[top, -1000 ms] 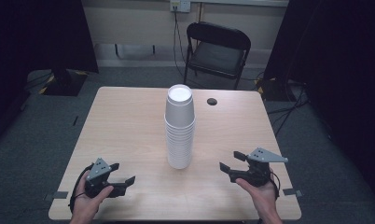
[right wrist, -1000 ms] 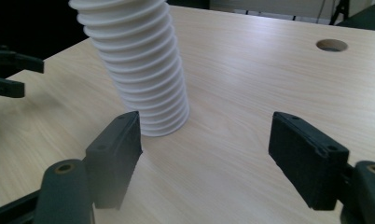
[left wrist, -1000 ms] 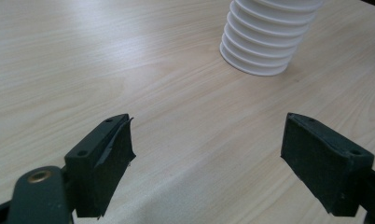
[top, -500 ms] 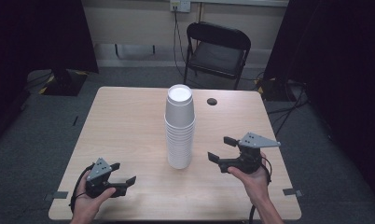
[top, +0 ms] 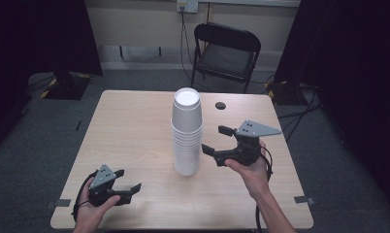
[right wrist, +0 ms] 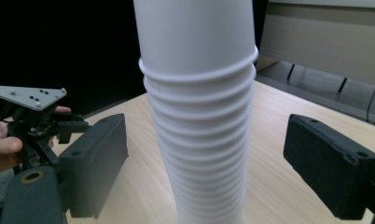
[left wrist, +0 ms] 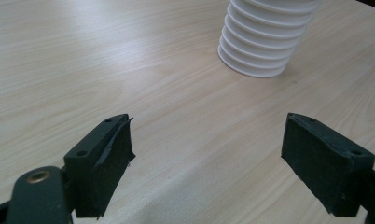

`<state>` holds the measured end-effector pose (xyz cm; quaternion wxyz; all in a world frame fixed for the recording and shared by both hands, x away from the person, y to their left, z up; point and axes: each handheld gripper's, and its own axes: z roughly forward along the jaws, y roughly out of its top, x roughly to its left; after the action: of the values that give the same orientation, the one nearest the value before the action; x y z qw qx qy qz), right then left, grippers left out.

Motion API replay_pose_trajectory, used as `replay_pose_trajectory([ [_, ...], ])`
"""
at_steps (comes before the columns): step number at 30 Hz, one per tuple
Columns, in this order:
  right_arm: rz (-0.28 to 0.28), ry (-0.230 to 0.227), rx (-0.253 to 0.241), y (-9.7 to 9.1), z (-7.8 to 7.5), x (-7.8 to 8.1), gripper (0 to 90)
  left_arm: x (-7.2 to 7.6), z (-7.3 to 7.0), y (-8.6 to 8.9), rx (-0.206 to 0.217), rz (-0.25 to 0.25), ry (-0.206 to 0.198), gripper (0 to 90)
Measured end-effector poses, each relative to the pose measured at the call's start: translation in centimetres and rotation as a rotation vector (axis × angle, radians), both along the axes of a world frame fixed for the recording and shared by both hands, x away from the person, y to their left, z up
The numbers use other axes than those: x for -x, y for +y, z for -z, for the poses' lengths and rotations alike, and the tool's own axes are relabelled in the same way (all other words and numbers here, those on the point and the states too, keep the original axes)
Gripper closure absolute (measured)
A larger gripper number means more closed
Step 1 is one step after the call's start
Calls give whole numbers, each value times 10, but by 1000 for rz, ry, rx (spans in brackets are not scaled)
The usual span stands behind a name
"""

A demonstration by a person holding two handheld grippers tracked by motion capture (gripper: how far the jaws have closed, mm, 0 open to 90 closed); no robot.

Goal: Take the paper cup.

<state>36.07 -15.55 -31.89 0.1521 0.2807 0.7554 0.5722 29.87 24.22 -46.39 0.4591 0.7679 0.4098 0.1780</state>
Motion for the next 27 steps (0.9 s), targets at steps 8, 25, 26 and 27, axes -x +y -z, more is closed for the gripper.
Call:
replay_pose_trajectory([
  [8,0,-54,20,19,-19,-7,136,0,0,-2,-24,10,-8,160],
  [25,-31,-87,2,48,-42,-27,135,0,0,-1,-26,13,-8,163],
  [26,-13,-90,30,53,-43,-29,129,0,0,-1,-25,16,-8,163],
  [27,-13,-90,30,53,-43,-29,129,0,0,-1,-25,16,-8,163],
])
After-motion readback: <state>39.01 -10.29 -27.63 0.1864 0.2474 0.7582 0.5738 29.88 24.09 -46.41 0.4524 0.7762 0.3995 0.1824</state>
